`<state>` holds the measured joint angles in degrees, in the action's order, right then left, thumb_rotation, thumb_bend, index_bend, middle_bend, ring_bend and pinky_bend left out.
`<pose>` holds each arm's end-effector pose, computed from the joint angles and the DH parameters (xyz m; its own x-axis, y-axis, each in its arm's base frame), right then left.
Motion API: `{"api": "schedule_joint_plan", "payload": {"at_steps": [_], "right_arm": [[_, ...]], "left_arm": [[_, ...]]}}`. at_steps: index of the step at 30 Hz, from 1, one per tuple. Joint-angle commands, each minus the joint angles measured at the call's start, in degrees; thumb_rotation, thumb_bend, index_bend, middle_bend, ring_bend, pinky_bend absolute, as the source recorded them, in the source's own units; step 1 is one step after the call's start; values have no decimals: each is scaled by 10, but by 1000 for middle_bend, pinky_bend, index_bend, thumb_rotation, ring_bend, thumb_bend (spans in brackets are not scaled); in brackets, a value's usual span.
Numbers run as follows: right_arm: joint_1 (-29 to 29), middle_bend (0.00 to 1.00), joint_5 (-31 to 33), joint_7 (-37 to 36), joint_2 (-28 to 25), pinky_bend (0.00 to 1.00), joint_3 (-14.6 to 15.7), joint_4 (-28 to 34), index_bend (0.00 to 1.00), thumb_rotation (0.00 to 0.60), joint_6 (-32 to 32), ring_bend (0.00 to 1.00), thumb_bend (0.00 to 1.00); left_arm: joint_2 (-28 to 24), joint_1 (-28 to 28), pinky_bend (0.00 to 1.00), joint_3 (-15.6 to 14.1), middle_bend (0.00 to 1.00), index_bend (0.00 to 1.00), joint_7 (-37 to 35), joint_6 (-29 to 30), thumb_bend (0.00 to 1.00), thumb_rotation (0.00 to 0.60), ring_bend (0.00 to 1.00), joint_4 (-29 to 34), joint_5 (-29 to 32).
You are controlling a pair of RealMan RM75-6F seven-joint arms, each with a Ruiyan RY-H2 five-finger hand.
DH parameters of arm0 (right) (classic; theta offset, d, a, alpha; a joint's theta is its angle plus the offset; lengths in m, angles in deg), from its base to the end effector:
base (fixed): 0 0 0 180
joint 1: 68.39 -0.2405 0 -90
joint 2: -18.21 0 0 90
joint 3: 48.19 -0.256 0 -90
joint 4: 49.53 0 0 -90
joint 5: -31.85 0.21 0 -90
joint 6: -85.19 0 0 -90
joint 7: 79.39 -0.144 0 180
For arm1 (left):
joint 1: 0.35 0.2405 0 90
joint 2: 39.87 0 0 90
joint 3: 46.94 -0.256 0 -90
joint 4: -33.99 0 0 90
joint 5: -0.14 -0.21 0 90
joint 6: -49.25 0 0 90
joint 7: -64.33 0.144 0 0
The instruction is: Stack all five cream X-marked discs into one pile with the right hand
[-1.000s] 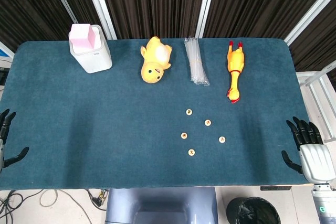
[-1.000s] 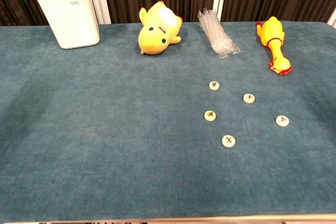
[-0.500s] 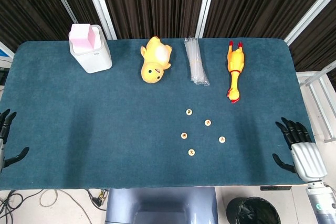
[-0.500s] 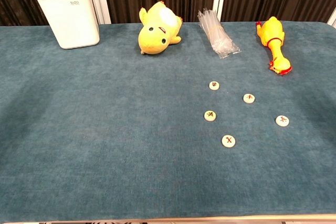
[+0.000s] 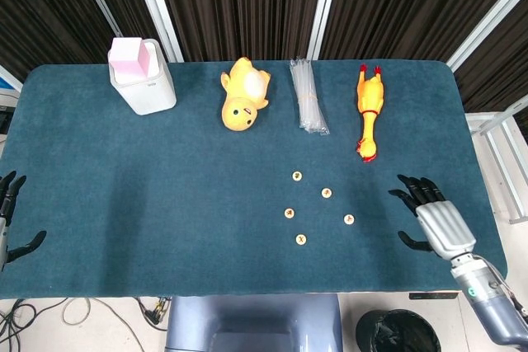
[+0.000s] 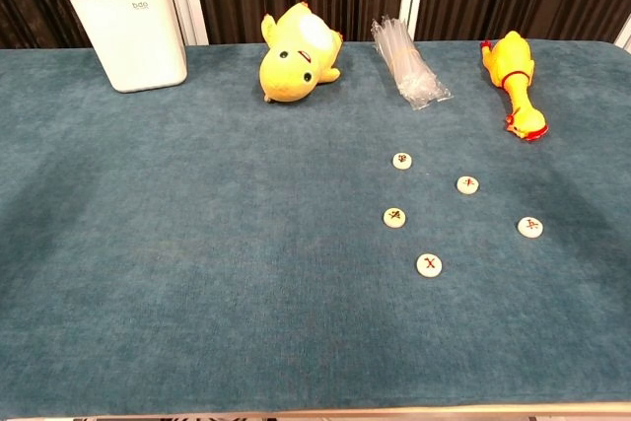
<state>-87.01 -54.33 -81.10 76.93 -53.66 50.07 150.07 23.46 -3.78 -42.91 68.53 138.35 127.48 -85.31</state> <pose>-0.2537 -0.2492 0.1363 0.3906 -0.2223 0.8933 -0.9096 -0.2426 0.3373 -0.3080 0.1769 0.1743 0.4543 -0.0762 0.8876 0.8908 0.0254 -0.4538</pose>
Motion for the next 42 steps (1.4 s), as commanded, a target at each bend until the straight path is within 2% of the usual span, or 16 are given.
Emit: {"api": "schedule_joint_plan", "payload": {"at_steps": [1,8,14,20,28,37,42], "right_arm": [[-34,11,34,24,10,20,-22,14,231,600,-37,6,357],[-96,11,127,92,57,20,-71,8,287,600,-81,12,357],[-158,11,225,150,105,20,-93,-27,287,600,-138,12,357],[-216,11,297,203,155,20,-102,-68,287,600,-173,12,356],[-290,11,393,277,228,20,-106,-125,286,600,-183,12,357],[-359,12,492,322,309,20,-108,-212,287,600,-188,12,357],[-378,11,525,336,342,20,-101,-256,287,600,-191,12,357]], "left_arm": [[0,0,85,0,0,22,-1,0,170,600,0,0,0],[0,0,86,0,0,22,0,0,169,600,0,-1,0],[1,-1,86,-1,0,22,2,-4,169,600,0,0,2],[1,-2,79,0,0,22,2,-4,170,600,0,0,3],[2,-2,73,0,0,23,2,-6,170,600,0,-1,4],[1,-3,65,0,0,23,-1,-7,169,600,0,-1,4],[2,-3,67,0,0,24,0,-7,169,600,0,-1,4]]}}
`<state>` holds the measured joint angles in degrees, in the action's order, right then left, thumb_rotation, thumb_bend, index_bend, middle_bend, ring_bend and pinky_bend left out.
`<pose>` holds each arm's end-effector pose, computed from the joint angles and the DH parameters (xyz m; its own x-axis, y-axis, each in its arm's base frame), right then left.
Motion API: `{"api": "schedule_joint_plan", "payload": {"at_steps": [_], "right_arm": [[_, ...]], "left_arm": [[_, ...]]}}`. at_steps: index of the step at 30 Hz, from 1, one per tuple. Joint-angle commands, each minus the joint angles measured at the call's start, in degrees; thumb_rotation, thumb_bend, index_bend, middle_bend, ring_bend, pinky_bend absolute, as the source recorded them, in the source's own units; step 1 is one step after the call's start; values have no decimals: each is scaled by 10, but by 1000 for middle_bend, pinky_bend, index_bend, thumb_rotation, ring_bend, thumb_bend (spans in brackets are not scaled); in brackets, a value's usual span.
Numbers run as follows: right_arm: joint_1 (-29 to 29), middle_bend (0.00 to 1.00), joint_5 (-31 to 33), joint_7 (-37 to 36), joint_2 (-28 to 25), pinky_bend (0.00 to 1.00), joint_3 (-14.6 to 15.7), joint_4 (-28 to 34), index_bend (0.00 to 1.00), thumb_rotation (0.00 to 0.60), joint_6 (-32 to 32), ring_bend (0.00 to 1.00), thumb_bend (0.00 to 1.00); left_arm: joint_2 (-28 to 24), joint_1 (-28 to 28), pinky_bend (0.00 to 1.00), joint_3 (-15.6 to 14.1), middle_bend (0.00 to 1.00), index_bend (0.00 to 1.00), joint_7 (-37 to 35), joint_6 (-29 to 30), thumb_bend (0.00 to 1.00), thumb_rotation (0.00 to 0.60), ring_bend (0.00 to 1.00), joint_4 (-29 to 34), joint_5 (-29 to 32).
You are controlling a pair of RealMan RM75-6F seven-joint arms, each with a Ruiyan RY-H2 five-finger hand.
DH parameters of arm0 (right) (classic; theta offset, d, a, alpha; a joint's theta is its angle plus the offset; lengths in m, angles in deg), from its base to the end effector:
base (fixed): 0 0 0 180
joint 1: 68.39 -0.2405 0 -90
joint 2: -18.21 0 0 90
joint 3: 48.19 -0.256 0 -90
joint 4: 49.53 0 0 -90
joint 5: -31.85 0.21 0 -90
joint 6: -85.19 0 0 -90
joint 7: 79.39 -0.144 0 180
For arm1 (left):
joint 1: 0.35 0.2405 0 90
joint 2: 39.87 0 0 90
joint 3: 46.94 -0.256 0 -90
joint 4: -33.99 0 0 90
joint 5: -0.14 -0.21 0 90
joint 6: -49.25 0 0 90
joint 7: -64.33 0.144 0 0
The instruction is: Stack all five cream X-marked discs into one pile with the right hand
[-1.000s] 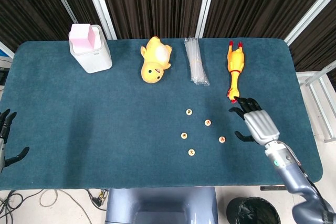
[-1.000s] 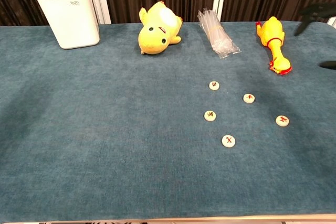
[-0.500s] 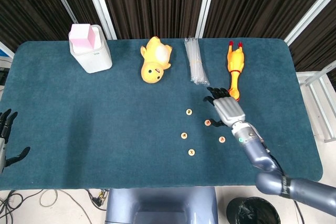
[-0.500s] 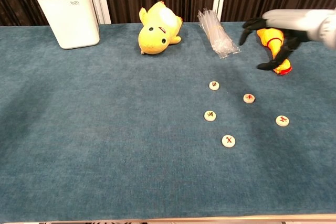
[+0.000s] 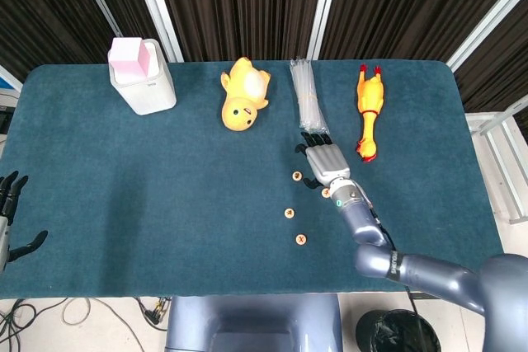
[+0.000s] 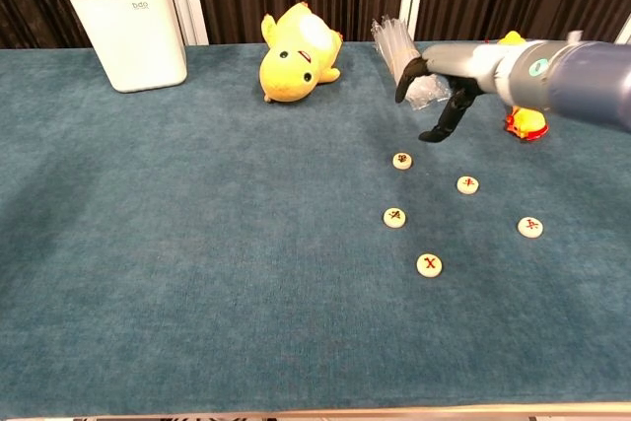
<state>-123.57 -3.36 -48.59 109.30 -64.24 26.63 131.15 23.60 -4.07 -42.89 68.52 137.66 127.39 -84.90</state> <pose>-0.1218 -0.4116 -0.0207 0.4237 -0.3618 0.8304 -0.9053 -0.2017 0.3740 -0.3088 0.1786 0.1725 0.4530 -0.0663 0.8891 0.8915 0.0272 -0.4522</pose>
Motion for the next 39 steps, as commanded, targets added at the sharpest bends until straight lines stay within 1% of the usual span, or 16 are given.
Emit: {"api": "schedule_joint_plan", "payload": {"at_steps": [1,9,20,24,39], "right_arm": [[-16,11,21,13,24,20,6,-29,290,600,-2,12,357],[-29,11,34,17,61,20,17,-76,337,600,-6,13,357],[-37,11,27,7,89,36,17,-115,415,600,-8,23,357],[-39,11,26,8,96,36,18,-131,423,600,-12,24,369],[-32,11,15,-5,107,36,25,-158,443,600,-30,24,372]], "left_arm": [[0,0,66,0,0,24,2,0,169,600,0,0,1],[2,0,65,1,0,25,3,0,169,600,0,-1,1],[1,0,63,0,0,24,1,0,169,600,0,0,1],[0,0,63,0,0,25,-1,0,170,600,0,0,0],[0,0,63,0,0,25,1,0,169,600,0,0,1]]}}
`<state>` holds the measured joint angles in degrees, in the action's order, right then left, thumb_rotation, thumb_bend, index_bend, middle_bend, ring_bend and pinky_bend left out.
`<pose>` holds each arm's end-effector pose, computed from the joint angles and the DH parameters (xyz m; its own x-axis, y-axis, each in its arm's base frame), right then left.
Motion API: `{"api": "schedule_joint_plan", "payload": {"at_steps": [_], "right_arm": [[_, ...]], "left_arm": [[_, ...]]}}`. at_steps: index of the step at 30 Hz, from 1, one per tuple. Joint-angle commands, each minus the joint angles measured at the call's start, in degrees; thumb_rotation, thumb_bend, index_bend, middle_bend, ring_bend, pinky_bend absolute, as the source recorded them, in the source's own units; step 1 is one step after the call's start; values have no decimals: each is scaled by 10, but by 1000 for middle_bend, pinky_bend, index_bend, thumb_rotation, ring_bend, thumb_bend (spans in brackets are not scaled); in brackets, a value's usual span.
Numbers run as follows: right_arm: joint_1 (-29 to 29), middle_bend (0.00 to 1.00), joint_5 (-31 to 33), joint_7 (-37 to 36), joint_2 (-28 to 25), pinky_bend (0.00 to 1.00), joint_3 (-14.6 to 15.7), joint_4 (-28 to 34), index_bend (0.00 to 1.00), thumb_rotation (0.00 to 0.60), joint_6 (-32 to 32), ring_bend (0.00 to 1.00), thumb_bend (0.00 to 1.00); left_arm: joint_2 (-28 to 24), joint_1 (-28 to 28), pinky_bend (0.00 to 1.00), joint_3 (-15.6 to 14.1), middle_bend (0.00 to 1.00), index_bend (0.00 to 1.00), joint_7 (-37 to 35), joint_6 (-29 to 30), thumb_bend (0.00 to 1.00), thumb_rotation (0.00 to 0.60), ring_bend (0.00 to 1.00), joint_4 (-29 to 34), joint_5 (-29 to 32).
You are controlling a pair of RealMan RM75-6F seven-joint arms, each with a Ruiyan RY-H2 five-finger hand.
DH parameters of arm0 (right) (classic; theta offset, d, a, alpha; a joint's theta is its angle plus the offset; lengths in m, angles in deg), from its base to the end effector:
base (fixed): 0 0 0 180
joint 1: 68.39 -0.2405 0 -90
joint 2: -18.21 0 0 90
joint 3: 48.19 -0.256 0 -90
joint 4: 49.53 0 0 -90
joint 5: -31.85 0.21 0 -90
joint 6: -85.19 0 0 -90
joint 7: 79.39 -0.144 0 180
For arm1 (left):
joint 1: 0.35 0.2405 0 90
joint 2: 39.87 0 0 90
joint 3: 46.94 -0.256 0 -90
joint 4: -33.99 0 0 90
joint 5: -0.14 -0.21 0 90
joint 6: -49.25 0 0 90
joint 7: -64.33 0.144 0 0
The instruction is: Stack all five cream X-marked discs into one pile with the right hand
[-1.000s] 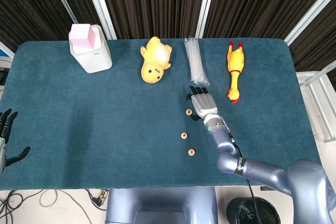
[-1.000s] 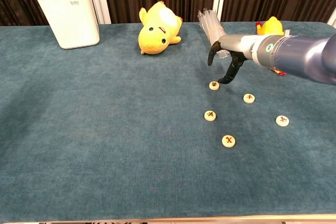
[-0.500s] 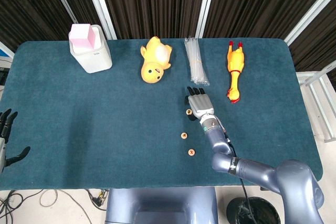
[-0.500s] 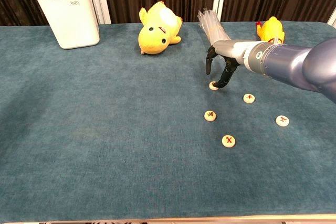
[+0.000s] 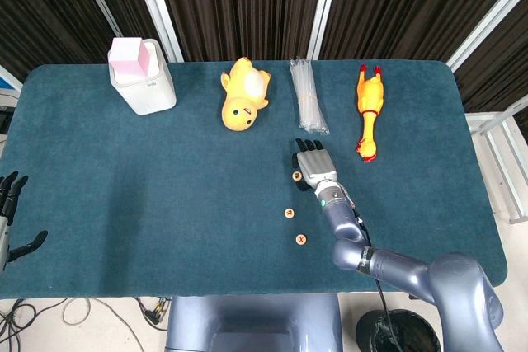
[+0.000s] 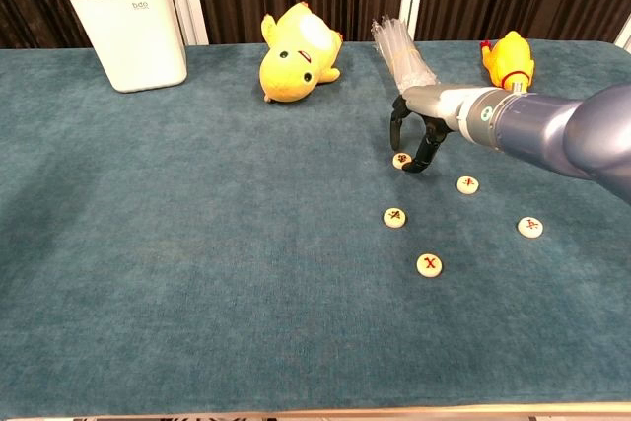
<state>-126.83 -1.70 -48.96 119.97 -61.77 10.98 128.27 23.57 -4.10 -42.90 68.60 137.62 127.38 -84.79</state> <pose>-0.1325 -0.4216 -0.0680 0.4656 -0.3883 0.7953 -0.8846 -0.1769 0.4315 -0.3091 0.1787 0.1727 0.4548 -0.0655 0.8882 0.8906 0.0287 -0.4539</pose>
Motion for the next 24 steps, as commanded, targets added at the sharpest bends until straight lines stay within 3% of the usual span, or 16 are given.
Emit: {"api": "schedule_joint_plan", "payload": {"at_steps": [1,24], "right_arm": [[1,11,-3,-3,1,36,0,-3,448,600,-1,25,372],[-1,11,-6,-12,13,37,-6,-29,488,600,-21,27,386]], "left_arm": [[1,0,63,0,0,25,1,0,169,600,0,0,1],[2,0,63,1,0,26,5,0,169,600,0,0,2]]}}
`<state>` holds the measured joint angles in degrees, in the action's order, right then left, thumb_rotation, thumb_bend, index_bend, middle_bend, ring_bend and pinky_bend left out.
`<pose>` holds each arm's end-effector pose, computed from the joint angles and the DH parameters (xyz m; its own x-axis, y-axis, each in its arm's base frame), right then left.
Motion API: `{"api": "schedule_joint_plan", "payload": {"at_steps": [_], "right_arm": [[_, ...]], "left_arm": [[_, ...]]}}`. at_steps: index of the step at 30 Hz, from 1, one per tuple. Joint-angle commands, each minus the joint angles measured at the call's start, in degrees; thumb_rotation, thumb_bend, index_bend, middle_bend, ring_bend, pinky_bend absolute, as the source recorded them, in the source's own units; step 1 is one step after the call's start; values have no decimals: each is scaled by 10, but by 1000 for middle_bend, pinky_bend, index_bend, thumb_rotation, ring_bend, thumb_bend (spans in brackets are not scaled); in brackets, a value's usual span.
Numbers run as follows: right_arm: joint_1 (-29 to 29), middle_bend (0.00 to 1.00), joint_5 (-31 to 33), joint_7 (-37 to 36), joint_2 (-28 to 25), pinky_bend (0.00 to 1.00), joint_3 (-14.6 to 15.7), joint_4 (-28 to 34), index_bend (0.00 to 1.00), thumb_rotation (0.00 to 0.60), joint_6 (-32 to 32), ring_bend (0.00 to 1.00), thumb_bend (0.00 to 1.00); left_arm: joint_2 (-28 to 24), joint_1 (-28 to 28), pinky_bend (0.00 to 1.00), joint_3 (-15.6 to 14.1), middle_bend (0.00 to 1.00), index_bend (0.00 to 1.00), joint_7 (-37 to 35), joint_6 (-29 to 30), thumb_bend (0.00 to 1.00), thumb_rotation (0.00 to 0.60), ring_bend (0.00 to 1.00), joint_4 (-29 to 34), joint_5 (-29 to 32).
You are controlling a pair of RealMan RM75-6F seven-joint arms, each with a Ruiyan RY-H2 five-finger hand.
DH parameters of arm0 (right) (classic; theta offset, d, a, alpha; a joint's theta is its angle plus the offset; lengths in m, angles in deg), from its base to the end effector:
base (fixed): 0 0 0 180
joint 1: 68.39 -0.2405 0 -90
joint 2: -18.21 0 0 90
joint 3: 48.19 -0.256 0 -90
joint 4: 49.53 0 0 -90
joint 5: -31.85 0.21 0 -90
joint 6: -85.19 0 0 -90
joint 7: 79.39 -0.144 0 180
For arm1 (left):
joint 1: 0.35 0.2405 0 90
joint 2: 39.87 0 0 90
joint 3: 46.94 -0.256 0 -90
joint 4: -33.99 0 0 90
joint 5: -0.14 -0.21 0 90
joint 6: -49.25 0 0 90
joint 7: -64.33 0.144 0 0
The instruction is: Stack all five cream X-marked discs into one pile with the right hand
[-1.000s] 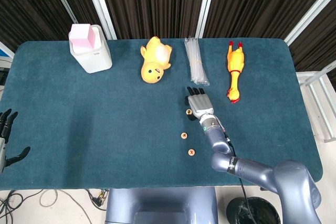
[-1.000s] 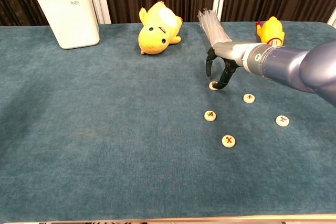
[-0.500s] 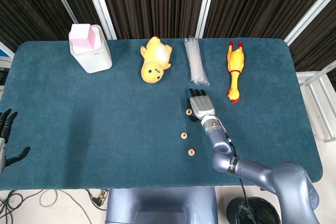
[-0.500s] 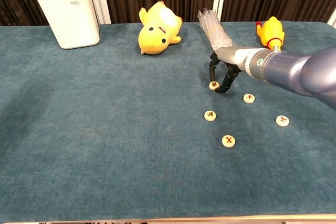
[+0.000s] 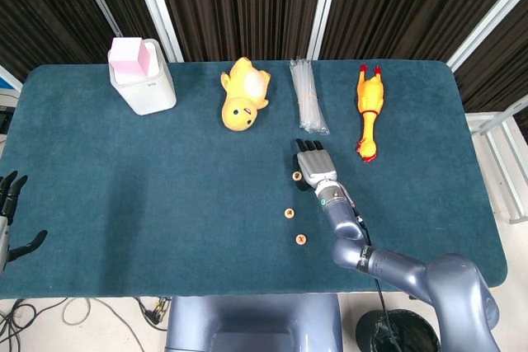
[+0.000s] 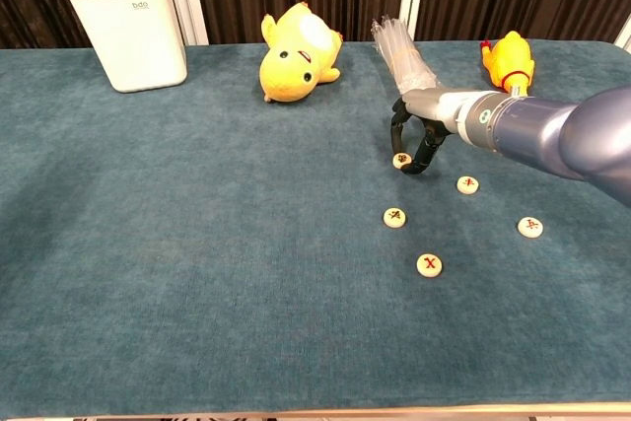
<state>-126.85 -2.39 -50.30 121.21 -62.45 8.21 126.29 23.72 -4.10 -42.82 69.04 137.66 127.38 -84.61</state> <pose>-0.1347 -0.4253 -0.0723 0.4510 -0.3995 0.7981 -0.8920 -0.1697 0.4191 -0.3092 0.1790 0.1723 0.4591 -0.0670 0.8859 0.8884 0.0323 -0.4579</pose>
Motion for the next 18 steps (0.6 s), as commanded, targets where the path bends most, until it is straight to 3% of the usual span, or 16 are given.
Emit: {"api": "schedule_joint_plan", "payload": {"at_steps": [1,18], "right_arm": [[-1,11,2,1,1,38,0,-2,488,600,-1,27,388],[-4,11,2,0,2,40,-1,-6,541,600,-10,32,409]], "left_arm": [[0,0,63,0,0,27,1,0,169,600,0,0,0],[0,-1,59,0,0,28,1,-1,169,600,0,0,1]]}}
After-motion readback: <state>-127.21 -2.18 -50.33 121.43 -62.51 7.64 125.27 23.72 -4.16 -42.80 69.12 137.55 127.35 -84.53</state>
